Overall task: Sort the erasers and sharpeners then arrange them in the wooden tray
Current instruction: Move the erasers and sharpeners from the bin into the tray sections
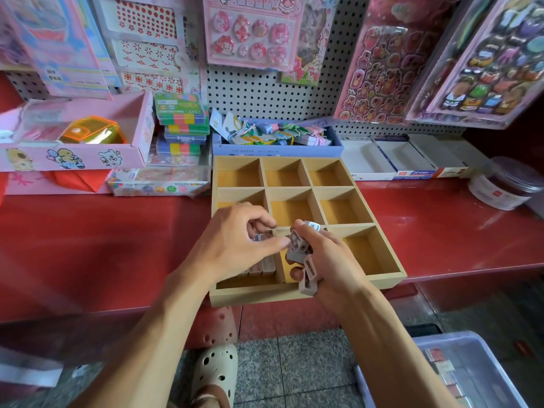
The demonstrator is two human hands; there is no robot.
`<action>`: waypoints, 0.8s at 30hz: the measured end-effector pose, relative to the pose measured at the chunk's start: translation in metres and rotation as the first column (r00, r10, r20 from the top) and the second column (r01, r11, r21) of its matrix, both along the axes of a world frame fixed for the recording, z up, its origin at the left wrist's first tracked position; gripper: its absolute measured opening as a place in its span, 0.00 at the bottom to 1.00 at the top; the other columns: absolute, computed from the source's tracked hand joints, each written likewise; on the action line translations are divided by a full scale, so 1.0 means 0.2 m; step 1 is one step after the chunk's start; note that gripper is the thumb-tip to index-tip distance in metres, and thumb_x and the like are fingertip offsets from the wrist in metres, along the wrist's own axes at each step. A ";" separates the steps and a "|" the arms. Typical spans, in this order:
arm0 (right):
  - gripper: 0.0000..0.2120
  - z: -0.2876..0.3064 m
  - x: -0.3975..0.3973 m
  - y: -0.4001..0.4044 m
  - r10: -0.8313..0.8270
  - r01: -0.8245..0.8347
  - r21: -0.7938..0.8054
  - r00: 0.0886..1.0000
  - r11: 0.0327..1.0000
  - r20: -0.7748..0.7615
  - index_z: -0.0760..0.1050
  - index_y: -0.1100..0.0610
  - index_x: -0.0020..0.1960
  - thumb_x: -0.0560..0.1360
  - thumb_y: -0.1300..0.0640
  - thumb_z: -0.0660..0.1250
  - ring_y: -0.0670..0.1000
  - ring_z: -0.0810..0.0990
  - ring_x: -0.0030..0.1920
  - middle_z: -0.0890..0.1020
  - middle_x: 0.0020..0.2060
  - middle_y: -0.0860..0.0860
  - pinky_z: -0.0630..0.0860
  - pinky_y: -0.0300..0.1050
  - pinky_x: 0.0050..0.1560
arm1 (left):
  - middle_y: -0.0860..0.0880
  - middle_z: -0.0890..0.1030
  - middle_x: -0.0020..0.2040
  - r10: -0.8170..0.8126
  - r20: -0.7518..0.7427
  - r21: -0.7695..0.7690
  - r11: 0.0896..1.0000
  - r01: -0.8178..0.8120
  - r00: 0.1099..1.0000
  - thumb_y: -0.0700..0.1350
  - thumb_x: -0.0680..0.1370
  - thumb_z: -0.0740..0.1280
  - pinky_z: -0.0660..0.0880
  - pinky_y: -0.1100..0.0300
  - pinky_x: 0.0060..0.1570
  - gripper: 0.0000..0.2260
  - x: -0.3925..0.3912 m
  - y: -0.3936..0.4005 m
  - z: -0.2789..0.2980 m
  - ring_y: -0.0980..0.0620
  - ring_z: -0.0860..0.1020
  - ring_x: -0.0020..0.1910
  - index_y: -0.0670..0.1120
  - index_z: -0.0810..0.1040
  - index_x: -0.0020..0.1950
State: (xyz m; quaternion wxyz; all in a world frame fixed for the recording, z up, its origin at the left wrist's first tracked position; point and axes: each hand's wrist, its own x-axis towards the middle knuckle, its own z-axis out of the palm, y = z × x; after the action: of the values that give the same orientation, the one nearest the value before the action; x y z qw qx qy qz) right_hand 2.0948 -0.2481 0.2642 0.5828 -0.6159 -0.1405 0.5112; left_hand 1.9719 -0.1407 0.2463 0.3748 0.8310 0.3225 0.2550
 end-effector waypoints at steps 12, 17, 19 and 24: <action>0.11 0.03 -0.04 0.01 -0.015 0.018 0.064 0.998 0.998 -0.060 0.78 0.60 0.48 0.83 0.54 0.62 0.46 0.78 0.28 0.82 0.33 0.53 0.70 0.38 0.25 | 0.52 0.83 0.37 -0.087 0.164 -0.207 0.971 0.121 0.983 0.45 0.65 0.77 0.76 0.58 0.37 0.07 0.03 -0.03 0.06 0.54 0.79 0.34 0.49 0.82 0.40; 0.06 0.00 -0.01 0.01 -0.123 0.120 -0.027 0.987 0.992 -0.105 0.76 0.63 0.51 0.80 0.61 0.63 0.49 0.71 0.30 0.78 0.36 0.55 0.68 0.40 0.27 | 0.55 0.82 0.37 0.025 0.047 -0.119 0.993 -0.019 0.999 0.41 0.65 0.78 0.75 0.63 0.35 0.09 -0.08 0.04 0.04 0.59 0.77 0.30 0.50 0.81 0.40; 0.09 -0.01 0.00 0.01 -0.139 0.138 -0.021 0.986 0.990 -0.093 0.77 0.64 0.53 0.79 0.66 0.59 0.49 0.72 0.33 0.78 0.40 0.56 0.69 0.40 0.29 | 0.58 0.80 0.35 0.055 -0.085 -0.052 0.997 -0.060 0.995 0.44 0.64 0.77 0.74 0.61 0.34 0.09 -0.13 0.06 0.02 0.60 0.74 0.28 0.53 0.81 0.40; 0.16 -0.02 0.02 0.00 -0.155 0.155 -0.042 0.988 0.987 0.003 0.79 0.63 0.54 0.75 0.71 0.55 0.50 0.74 0.38 0.81 0.45 0.56 0.68 0.42 0.33 | 0.58 0.76 0.39 0.056 -0.353 0.120 0.993 -0.014 0.934 0.46 0.66 0.76 0.73 0.57 0.39 0.12 -0.16 0.07 -0.01 0.62 0.72 0.35 0.57 0.81 0.47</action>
State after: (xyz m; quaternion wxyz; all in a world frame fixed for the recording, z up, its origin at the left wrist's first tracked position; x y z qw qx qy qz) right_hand 2.0987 -0.2487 0.2604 0.6078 -0.6370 -0.0815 0.4671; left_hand 1.9397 -0.1271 0.2439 0.2568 0.8778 0.3844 0.1252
